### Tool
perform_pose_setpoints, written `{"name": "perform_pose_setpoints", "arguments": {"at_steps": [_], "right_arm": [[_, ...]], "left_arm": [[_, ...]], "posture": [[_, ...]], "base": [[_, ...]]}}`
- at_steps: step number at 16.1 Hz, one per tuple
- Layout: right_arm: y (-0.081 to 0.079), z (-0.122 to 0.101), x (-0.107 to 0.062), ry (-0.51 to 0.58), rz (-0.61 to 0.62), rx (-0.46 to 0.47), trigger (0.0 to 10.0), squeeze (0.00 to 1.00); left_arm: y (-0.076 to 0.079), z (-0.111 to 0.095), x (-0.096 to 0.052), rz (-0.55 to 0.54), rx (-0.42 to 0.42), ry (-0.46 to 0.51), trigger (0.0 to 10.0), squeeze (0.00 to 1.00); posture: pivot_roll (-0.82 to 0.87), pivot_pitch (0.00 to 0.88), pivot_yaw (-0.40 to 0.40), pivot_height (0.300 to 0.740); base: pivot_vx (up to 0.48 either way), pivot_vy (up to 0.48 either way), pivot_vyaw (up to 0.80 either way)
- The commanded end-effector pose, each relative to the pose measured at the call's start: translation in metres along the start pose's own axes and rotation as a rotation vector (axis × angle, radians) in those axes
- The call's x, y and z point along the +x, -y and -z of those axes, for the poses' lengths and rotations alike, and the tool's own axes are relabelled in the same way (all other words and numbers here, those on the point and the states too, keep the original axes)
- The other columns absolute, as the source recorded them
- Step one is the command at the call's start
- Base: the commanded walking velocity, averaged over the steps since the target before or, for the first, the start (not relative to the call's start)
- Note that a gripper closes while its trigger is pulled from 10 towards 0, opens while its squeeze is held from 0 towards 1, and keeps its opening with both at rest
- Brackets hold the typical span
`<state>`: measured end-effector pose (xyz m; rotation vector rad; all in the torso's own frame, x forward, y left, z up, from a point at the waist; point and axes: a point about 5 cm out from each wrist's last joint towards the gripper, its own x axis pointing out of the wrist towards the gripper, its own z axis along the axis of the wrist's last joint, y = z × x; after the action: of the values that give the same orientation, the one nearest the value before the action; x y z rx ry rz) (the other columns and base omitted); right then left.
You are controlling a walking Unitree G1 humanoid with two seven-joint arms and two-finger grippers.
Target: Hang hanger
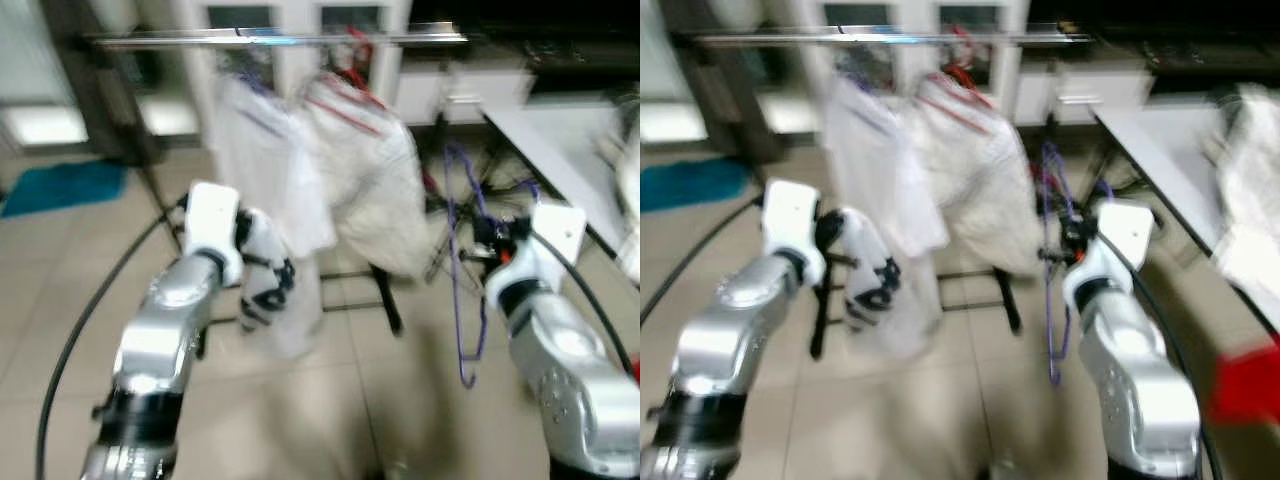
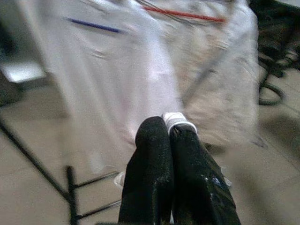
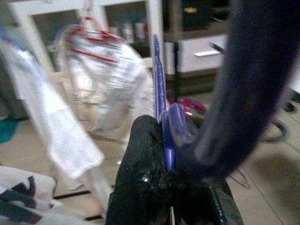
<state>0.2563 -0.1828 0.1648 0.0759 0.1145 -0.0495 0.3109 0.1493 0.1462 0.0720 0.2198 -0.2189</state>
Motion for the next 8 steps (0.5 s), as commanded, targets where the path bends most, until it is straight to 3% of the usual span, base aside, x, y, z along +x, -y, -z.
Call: {"name": "perform_pose_setpoints", "arguments": {"at_steps": [1,3,8], "right_arm": [[0.002,-0.006,0.001,0.022,0.024,0.003,10.0,0.0],[0.006,-0.011,0.001,0.028,0.054,-0.026,10.0,0.0],[0.002,-0.009,0.0,0.042,0.016,-0.045,10.0,0.0]], "left_arm": [[0.005,-0.01,0.002,0.014,0.012,0.042,10.0,0.0],[0.006,-0.021,0.005,0.015,0.021,0.074,10.0,0.0],[-0.002,-0.012,-0.003,-0.011,0.029,0.048,10.0,0.0]], "posture": [[0.02,0.0,0.029,0.74],[0.05,0.0,0.021,0.74],[0.04,0.0,0.018,0.74]], "base": [[0.0,0.0,-0.8],[0.0,0.0,-0.8],[0.0,0.0,-0.8]]}}
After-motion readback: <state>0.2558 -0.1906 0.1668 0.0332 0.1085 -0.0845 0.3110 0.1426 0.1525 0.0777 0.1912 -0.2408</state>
